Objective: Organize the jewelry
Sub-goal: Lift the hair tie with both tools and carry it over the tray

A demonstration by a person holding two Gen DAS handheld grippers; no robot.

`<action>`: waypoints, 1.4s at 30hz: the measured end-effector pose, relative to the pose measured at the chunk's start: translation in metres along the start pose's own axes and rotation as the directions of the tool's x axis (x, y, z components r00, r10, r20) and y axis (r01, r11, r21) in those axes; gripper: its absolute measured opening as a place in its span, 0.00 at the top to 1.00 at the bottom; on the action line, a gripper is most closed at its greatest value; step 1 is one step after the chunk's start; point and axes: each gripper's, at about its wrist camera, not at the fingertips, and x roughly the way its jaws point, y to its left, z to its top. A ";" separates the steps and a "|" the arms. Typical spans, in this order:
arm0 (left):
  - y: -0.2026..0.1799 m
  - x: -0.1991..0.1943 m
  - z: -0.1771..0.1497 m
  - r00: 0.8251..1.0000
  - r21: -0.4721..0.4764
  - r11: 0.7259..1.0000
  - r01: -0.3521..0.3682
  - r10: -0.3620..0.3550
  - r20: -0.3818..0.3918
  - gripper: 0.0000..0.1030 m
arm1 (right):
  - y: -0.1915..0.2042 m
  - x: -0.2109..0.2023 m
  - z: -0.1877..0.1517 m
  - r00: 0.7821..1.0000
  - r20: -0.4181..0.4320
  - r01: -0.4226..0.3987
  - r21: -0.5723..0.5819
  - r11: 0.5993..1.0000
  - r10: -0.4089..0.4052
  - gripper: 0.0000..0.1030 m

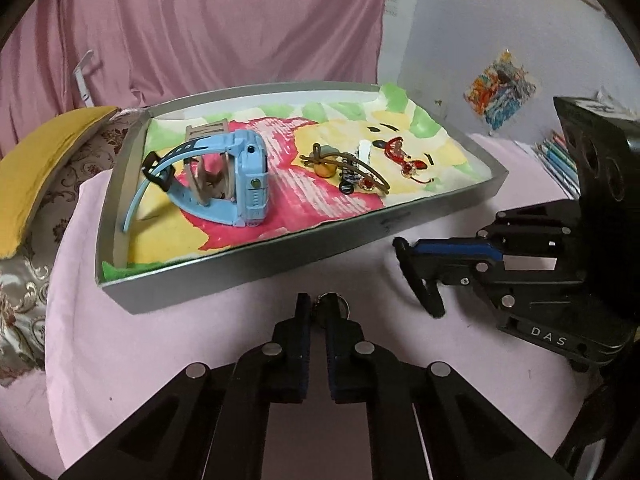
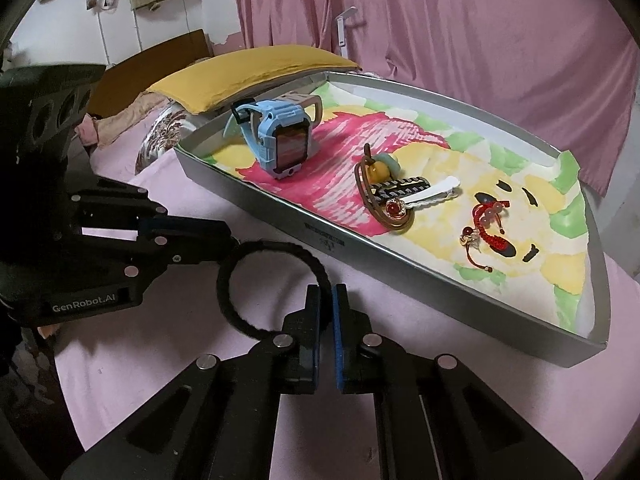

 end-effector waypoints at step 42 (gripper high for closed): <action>-0.027 -0.021 0.086 0.806 -0.125 0.985 -0.123 0.172 0.567 0.94 | -0.052 -0.062 0.060 0.759 0.507 0.303 0.280 0.911 -0.408 0.95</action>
